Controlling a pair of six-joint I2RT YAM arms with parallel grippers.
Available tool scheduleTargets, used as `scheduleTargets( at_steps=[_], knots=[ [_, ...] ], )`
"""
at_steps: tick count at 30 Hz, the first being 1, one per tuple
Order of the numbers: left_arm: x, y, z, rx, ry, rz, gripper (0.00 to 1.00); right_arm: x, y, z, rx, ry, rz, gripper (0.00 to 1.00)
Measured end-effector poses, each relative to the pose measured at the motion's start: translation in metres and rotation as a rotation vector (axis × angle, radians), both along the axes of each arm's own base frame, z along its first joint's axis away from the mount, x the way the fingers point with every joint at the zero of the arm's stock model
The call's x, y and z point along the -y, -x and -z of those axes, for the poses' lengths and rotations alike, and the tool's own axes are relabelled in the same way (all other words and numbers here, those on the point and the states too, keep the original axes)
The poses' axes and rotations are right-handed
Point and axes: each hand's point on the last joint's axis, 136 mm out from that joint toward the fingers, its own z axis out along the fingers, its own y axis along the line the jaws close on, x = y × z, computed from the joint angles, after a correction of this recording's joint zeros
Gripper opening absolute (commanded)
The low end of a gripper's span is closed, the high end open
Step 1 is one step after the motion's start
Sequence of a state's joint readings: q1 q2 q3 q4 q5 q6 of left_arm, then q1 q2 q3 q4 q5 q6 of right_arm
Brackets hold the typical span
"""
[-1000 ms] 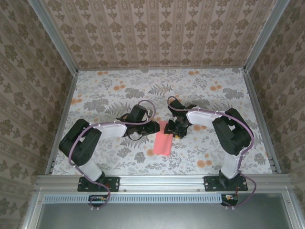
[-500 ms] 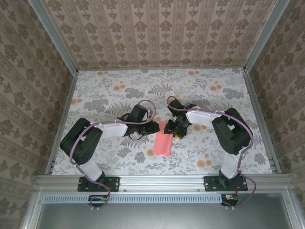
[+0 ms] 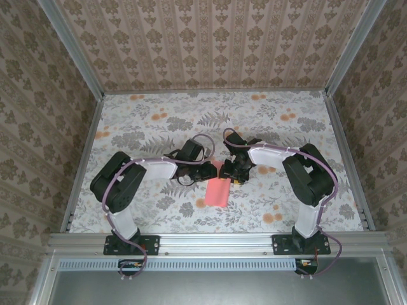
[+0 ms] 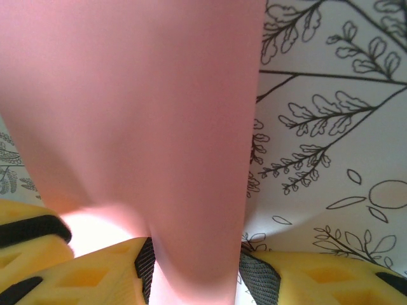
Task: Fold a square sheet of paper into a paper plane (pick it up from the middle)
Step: Hold the square sheet of paper at the center of the table, then fold the square sheet of paper in half at the center of the table.
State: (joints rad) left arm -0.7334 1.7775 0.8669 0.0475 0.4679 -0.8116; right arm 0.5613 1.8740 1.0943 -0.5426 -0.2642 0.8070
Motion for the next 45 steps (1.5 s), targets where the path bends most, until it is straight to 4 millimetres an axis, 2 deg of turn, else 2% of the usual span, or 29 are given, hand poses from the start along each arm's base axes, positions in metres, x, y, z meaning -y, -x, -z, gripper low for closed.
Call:
scheduleTargets(
  at_steps=[3,12,15,18,20,22,25,28,31,33,40,45],
  knots=[
    [-0.004,0.004,0.008,-0.025,-0.024,0.000,0.17,0.000,0.000,0.000,0.000,0.000,0.000,0.51],
    [-0.007,0.006,0.012,-0.048,-0.046,-0.011,0.06,0.000,0.000,-0.001,0.002,-0.002,-0.002,0.52],
    [-0.008,0.006,0.013,-0.050,-0.049,-0.012,0.00,-0.002,0.001,-0.006,0.038,-0.021,-0.019,0.53],
    [-0.008,0.006,0.014,-0.054,-0.050,-0.014,0.00,-0.005,0.000,-0.017,0.103,-0.050,-0.043,0.55],
    [-0.008,0.006,0.014,-0.056,-0.050,-0.015,0.00,0.000,0.000,-0.022,0.138,-0.033,-0.054,0.57],
    [-0.008,0.006,0.015,-0.060,-0.049,-0.014,0.00,0.014,0.006,-0.027,0.146,0.007,-0.045,0.56],
    [-0.008,0.006,0.015,-0.067,-0.044,-0.013,0.00,0.023,0.009,-0.052,0.199,0.004,-0.033,0.50],
    [-0.008,0.006,0.015,-0.067,-0.043,-0.013,0.00,0.017,0.005,-0.083,0.288,-0.055,-0.034,0.33],
    [-0.008,0.006,0.016,-0.067,-0.043,-0.013,0.00,0.005,0.004,-0.095,0.327,-0.100,-0.054,0.12],
    [-0.008,0.006,0.016,-0.067,-0.044,-0.013,0.00,-0.005,0.006,-0.091,0.318,-0.117,-0.066,0.01],
    [-0.008,0.006,0.016,-0.072,-0.043,-0.019,0.00,-0.026,0.008,-0.052,0.227,-0.118,-0.062,0.00],
    [-0.009,0.006,0.016,-0.077,-0.043,-0.024,0.00,-0.037,0.006,-0.042,0.210,-0.144,-0.050,0.00]
  ],
)
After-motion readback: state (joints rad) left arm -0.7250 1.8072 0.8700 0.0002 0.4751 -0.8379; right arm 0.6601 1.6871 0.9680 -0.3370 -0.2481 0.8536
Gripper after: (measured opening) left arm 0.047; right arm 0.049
